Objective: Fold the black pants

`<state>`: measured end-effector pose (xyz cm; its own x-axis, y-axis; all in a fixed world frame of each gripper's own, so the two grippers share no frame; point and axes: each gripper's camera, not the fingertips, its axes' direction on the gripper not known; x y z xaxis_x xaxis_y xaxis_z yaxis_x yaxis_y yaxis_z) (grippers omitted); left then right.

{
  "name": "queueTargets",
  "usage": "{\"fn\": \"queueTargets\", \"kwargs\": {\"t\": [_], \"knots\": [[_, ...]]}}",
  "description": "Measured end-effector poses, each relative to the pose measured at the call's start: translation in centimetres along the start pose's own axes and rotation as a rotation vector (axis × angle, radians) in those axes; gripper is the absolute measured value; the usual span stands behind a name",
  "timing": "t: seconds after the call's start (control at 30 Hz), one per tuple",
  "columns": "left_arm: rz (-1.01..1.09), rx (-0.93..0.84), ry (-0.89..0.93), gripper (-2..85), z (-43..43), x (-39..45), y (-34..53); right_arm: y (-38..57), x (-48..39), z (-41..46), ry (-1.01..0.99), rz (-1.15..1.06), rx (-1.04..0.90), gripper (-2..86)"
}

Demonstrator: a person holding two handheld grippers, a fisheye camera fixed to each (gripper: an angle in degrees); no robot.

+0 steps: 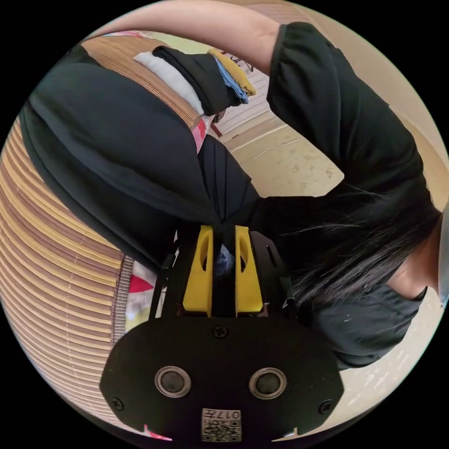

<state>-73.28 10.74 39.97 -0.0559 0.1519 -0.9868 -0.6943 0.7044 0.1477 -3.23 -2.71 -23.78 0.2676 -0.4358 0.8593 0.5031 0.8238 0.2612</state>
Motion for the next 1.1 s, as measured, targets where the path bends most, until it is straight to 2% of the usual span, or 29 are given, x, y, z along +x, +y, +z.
{"fn": "queueTargets", "kwargs": {"t": [0.1, 0.17, 0.23, 0.27, 0.4, 0.5, 0.63, 0.7, 0.77, 0.93, 1.03, 1.1], "knots": [[-0.071, 0.003, 0.004, 8.4, -0.4, -1.4, 0.1, 6.1, -0.2, -3.2, 0.04, -0.113, -0.074, 7.2], [-0.083, 0.009, -0.016, 8.7, -0.7, -1.5, 0.0, 11.3, 0.6, -5.5, 0.095, -0.112, -0.093, 7.7], [-0.094, 0.021, -0.017, 8.8, -1.0, -1.7, -0.1, 16.8, 1.7, -7.9, 0.056, -0.084, -0.092, 8.5], [-0.102, 0.029, -0.007, 8.8, -1.1, -1.9, -0.2, 20.6, 2.5, -9.4, -0.038, -0.083, -0.08, 9.8], [-0.136, 0.103, 0.015, 9.1, -1.8, -2.5, -0.6, 33.4, 5.9, -14.0, -0.181, 0.166, 0.064, 12.3], [-0.157, 0.154, -0.018, 9.9, -2.5, -2.0, -0.9, 39.9, 6.9, -16.0, -0.13, 0.316, 0.125, 12.7], [-0.251, 0.199, -0.078, 7.2, -1.8, -2.7, -2.2, 42.8, 7.3, -16.1, -0.093, 0.283, 0.131, 11.9], [-0.301, 0.226, -0.102, 4.4, -0.7, -2.9, -3.2, 42.0, 7.4, -15.7, -0.066, 0.189, 0.026, 5.5], [-0.319, 0.243, -0.133, 3.9, -0.6, -2.1, -3.2, 41.6, 7.8, -16.3, -0.064, 0.169, 0.02, 3.5], [-0.362, 0.411, -0.244, 2.9, -1.4, 2.8, 1.4, 42.8, 8.7, -19.6, -0.328, 0.132, 0.148, 2.2], [-0.488, 0.551, -0.336, 3.1, -0.8, 4.0, 5.5, 43.6, 9.9, -16.5, -0.315, 0.144, 0.015, 2.2], [-0.568, 0.623, -0.298, 3.5, 0.3, 3.2, 7.7, 44.4, 11.5, -15.0, -0.362, 0.211, -0.007, 2.5]]}}
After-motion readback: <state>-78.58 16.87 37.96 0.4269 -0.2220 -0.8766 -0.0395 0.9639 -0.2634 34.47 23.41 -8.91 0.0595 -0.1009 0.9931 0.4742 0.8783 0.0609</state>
